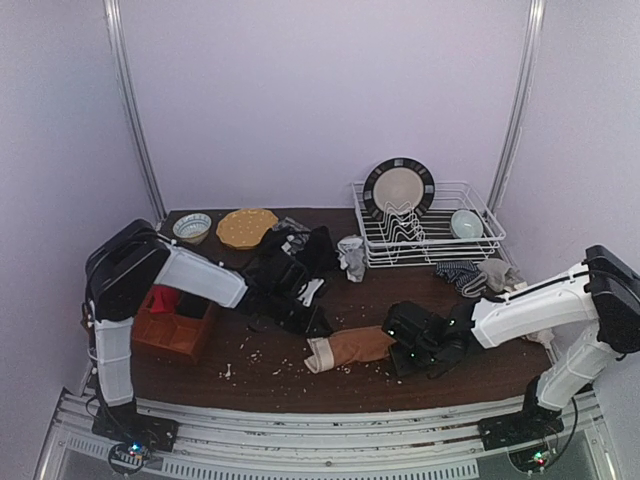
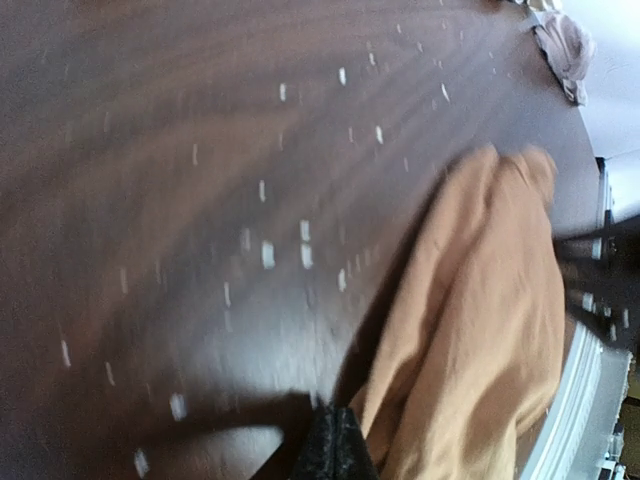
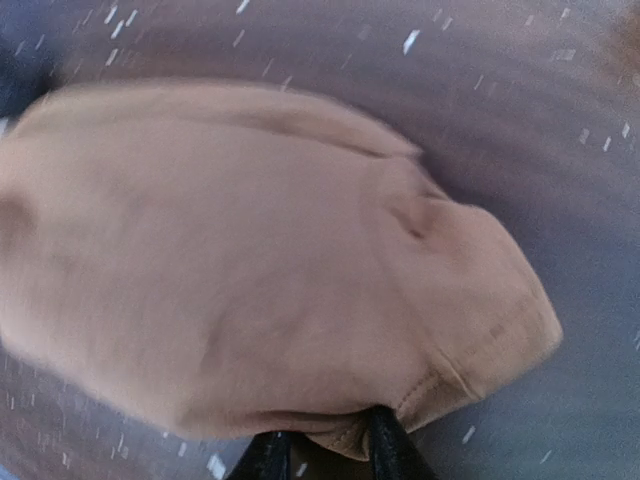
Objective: Roll the underwear
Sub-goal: Rotate the underwear at the center of the board.
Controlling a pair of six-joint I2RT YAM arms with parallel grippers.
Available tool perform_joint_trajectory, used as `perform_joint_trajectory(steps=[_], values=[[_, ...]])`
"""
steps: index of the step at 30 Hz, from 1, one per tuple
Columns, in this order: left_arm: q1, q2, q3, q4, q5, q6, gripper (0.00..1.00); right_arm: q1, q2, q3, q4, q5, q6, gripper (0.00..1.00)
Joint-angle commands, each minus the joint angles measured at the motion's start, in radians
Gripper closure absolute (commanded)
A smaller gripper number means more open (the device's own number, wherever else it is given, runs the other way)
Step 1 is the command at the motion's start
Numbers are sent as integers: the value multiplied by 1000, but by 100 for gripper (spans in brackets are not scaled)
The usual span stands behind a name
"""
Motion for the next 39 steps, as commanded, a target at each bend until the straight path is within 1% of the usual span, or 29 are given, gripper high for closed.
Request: perform_joint_trajectory(steps=[1,6,10,12,14,17,19,21,24,26,28,30,33,39], values=[[-60,-76,-189,77,-51,-104,100,-101,88,52,6,-46,-88,73],[-153,-150,-305,161,-133,-185,100,-171,188,163,0,-104,-147,71],[-235,-171,-334,175,-205,-226,100,-194,271,264,-10,-135,-174,69],[-263,-184,-350,181,-240,-240,100,-206,283,300,-16,-147,-180,67],[-276,-209,-372,167,-273,-243,100,-209,246,306,-41,-142,-183,63],[-283,-291,-416,139,-309,-243,100,-205,137,284,-101,-112,-181,56],[-285,-344,-436,118,-325,-235,100,-198,56,255,-138,-115,-169,54],[-285,-386,-439,79,-336,-214,98,-177,-36,213,-131,-151,-159,54],[-284,-418,-405,41,-355,-178,97,-126,-95,150,-29,-280,-120,58],[-282,-411,-361,37,-357,-152,97,-93,-96,123,48,-360,-84,64],[-279,-379,-305,35,-342,-124,97,-56,-76,102,112,-394,-57,69],[-276,-338,-252,33,-338,-110,99,-30,-38,93,141,-400,-38,74],[-259,-284,-199,52,-312,-111,100,3,-3,86,133,-349,-27,81],[-231,-193,-156,87,-274,-129,100,49,49,17,123,-301,14,88]])
